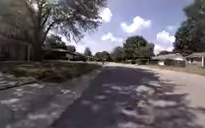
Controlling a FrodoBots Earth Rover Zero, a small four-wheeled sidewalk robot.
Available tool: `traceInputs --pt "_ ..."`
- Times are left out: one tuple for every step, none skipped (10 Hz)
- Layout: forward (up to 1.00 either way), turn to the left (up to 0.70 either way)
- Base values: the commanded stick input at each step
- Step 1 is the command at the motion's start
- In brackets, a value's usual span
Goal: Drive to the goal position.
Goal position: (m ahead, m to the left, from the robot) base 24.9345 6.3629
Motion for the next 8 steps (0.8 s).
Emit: traceInputs --pt "1.0 0.0" --pt "1.0 0.0" --pt "1.0 0.0" --pt "1.0 0.0" --pt "1.0 0.0" --pt "1.0 0.0" --pt "1.0 0.0" --pt "1.0 -0.12"
